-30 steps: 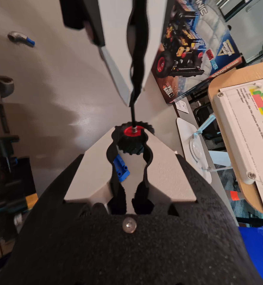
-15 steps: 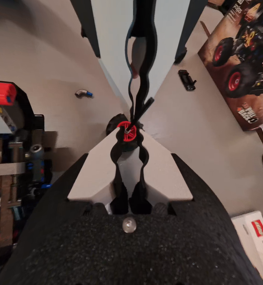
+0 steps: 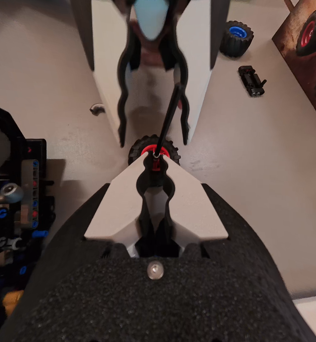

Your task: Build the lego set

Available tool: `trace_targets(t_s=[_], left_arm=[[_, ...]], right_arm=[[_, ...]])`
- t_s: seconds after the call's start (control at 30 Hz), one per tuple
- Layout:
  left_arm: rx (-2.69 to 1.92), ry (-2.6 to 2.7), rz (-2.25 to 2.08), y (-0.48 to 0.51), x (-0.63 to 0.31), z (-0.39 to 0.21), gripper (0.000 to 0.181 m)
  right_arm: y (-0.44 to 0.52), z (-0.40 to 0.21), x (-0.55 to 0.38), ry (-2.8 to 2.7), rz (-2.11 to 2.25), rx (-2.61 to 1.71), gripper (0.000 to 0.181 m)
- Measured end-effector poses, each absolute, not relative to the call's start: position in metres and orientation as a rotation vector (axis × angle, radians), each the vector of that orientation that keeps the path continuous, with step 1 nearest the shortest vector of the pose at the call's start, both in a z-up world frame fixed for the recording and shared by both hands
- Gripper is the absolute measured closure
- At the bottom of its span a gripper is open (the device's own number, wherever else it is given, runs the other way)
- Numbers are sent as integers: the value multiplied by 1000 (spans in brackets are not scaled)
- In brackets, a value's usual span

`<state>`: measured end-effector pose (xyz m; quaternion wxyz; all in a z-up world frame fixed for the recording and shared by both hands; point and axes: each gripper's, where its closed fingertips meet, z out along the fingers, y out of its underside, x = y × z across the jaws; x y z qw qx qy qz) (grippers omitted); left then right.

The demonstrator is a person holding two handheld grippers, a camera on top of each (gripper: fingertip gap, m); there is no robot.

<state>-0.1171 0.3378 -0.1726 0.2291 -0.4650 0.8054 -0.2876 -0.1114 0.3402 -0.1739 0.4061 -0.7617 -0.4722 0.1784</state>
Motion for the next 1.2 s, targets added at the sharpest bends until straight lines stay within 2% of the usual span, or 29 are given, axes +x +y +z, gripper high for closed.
trace_targets(t_s=[0.03, 0.13, 0.2, 0.3, 0.37, 0.5, 0.53, 0.6, 1.2], left_arm=[[-1273, 2217, -801, 337, -114, -179, 114], [-1258, 2200, -831, 333, -96, -193, 105], [-1265, 2172, -886, 332, -88, -193, 115], [-1279, 2165, -945, 331, -86, -192, 116], [-1250, 2168, -907, 331, -87, -194, 116], [-1240, 2175, -902, 331, -87, -194, 117], [-1243, 2176, -904, 331, -87, -195, 117], [-1260, 2173, -909, 331, -87, -195, 116], [-1338, 2104, -927, 339, -83, -193, 118]], right_arm=[[342, -173, -112, -1154, 477, -1934, 175], [347, -173, -111, -1077, 527, -1946, 175], [347, -172, -110, -1065, 538, -1954, 175], [347, -171, -108, -1053, 523, -1953, 174], [346, -162, -109, -1038, 541, -1898, 161], [349, -134, -112, -935, 657, -1802, 155], [352, -136, -112, -938, 621, -1803, 157], [354, -137, -114, -970, 556, -1760, 176], [359, -124, -98, -750, 693, -1743, 178]])
